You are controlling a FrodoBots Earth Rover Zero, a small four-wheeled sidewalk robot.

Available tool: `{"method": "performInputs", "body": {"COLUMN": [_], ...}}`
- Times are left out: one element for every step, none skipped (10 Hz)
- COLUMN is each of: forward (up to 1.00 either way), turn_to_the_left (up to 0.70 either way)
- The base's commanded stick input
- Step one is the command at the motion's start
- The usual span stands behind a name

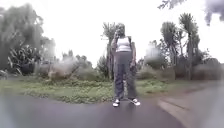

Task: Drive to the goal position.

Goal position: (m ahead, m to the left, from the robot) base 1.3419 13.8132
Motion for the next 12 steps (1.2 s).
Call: {"method": "performInputs", "body": {"forward": [0.0,0.0,0.0,0.0,0.0,0.0,0.0,0.0,0.0,0.0,0.0,0.0], "turn_to_the_left": [0.85,0.85,0.85,0.85,0.85,0.85,0.85,0.85,0.85,0.85,0.85,0.85]}}
